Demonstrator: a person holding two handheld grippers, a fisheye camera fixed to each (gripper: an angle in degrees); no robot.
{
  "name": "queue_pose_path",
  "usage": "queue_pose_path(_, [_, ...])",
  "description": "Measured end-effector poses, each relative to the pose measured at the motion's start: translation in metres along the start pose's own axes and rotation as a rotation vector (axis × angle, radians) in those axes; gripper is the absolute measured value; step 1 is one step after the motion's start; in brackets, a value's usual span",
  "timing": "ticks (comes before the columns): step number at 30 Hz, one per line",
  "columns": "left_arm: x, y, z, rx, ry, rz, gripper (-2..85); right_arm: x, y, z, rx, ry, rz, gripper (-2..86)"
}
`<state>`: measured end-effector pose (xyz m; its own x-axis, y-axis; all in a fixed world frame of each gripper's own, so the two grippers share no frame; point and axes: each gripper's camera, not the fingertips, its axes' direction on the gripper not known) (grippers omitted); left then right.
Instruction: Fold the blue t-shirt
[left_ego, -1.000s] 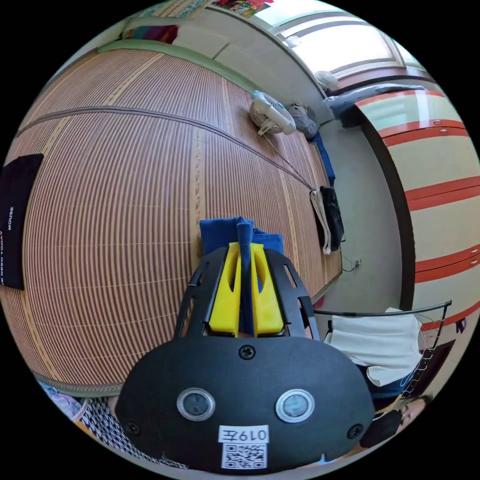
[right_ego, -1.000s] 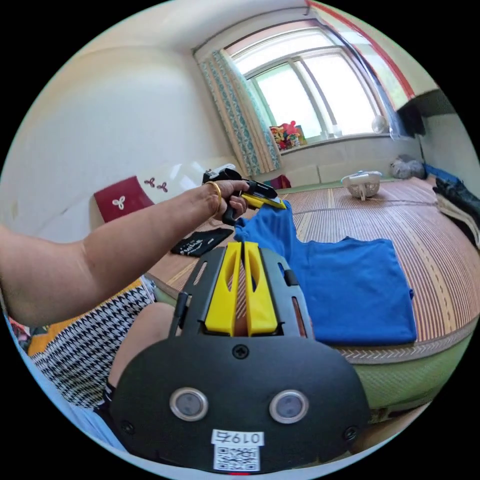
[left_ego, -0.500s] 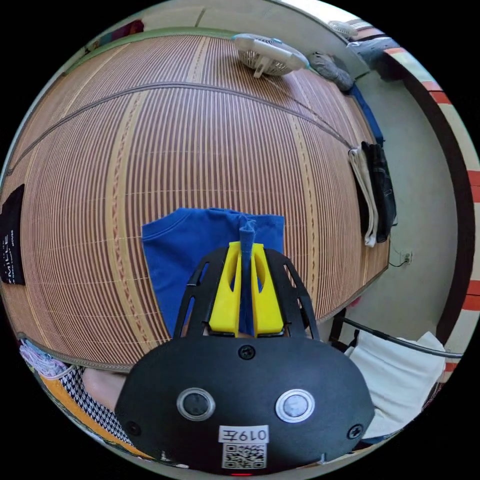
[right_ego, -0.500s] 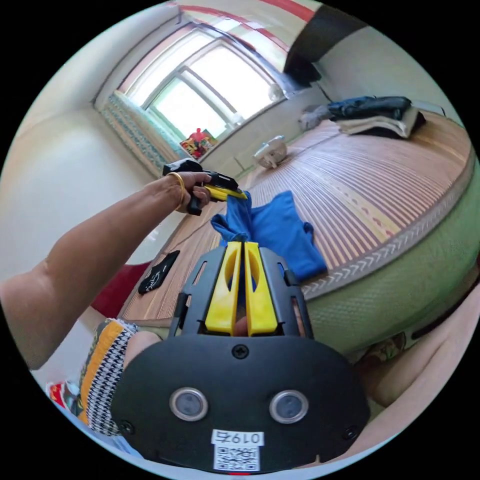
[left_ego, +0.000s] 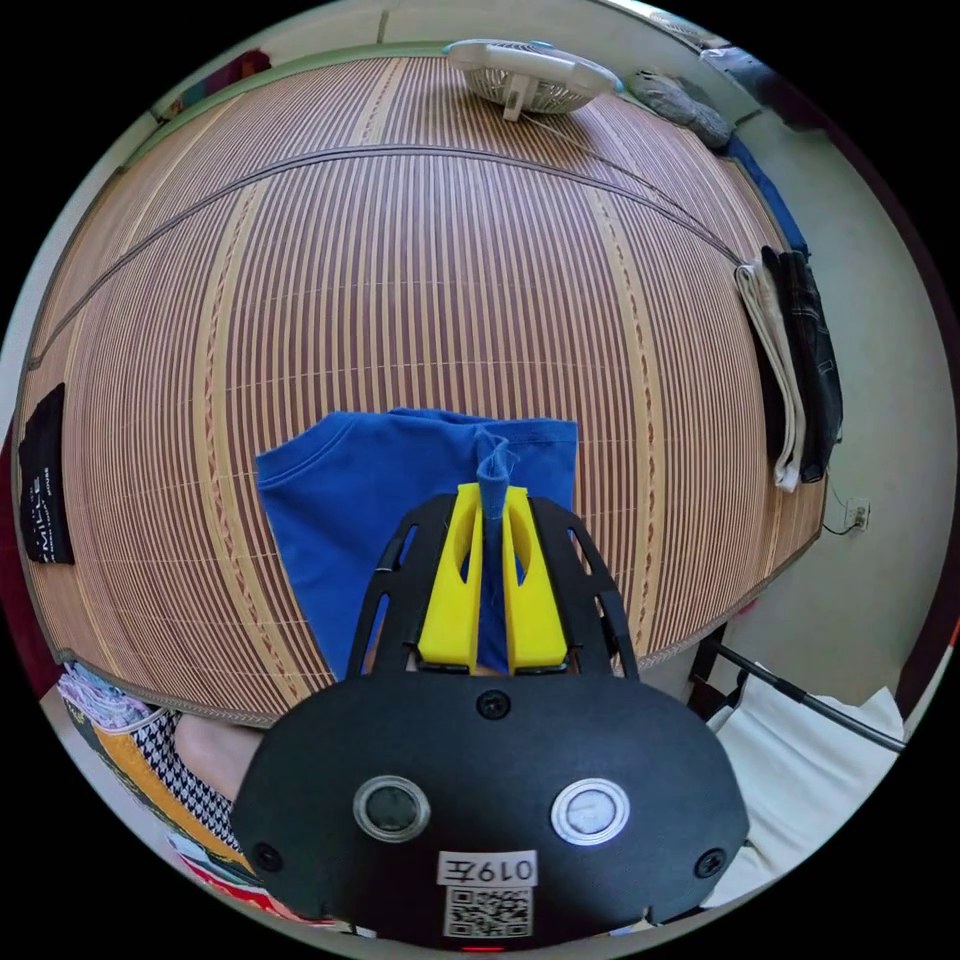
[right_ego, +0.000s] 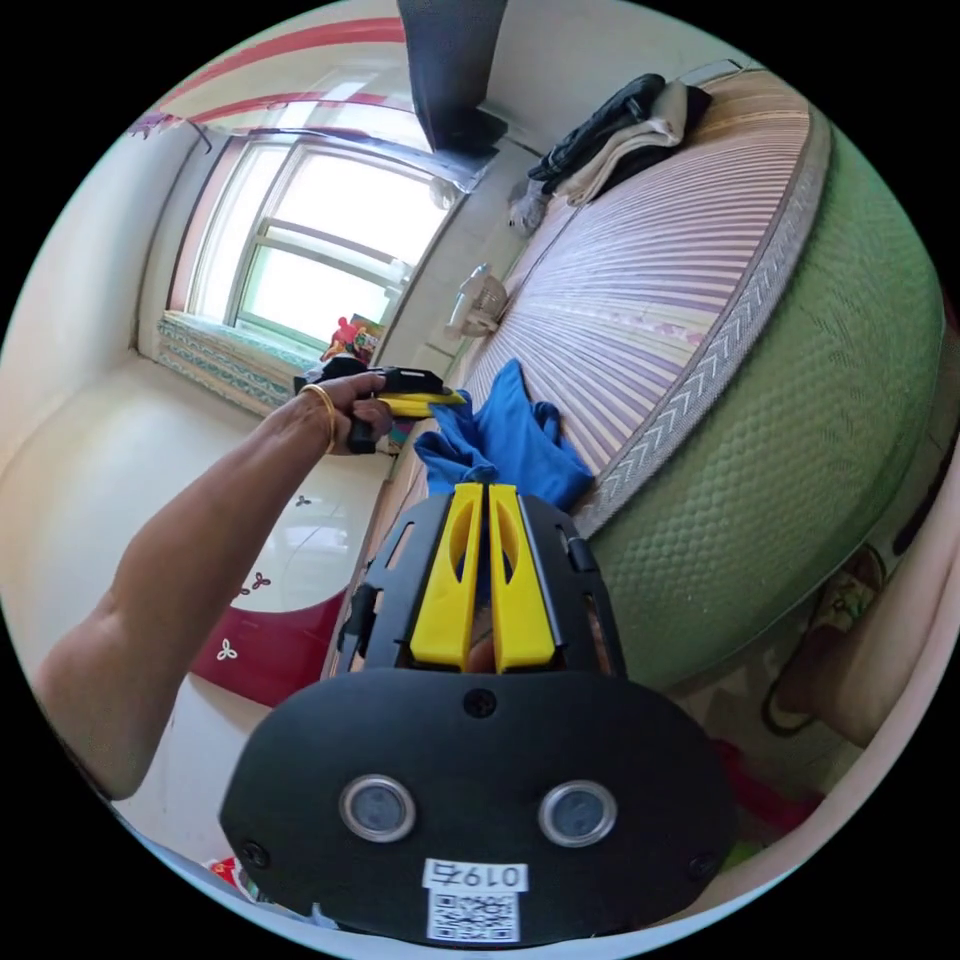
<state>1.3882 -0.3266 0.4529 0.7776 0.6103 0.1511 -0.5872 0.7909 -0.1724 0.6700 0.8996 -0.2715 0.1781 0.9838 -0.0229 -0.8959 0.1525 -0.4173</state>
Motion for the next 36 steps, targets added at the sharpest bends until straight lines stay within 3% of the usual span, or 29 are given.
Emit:
queue_pose_path(11, [0.057,-0.029,0.055,-0.045,-0.129,0.085,2.6,-0.014,-0.057,-0.074,0.095,-0.103,0.038,-0.5])
queue_pose_path(16, [0.074,-0.04,0.105,-0.067,-0.166,0.094,2.6,-0.001,-0.08,-0.092,0.106,-0.038,0.11,-0.5])
queue_pose_path(26, [0.047,-0.056,0.221,-0.079,-0.216,0.098,2.0,0.005,-0.116,-0.117,0.075,-0.011,0.219,-0.4])
queue_pose_path(36, [-0.058,-0.051,0.288,-0.059,0.043,0.01,1.1,0.013,-0.143,-0.14,0.061,-0.063,0.349,-0.4])
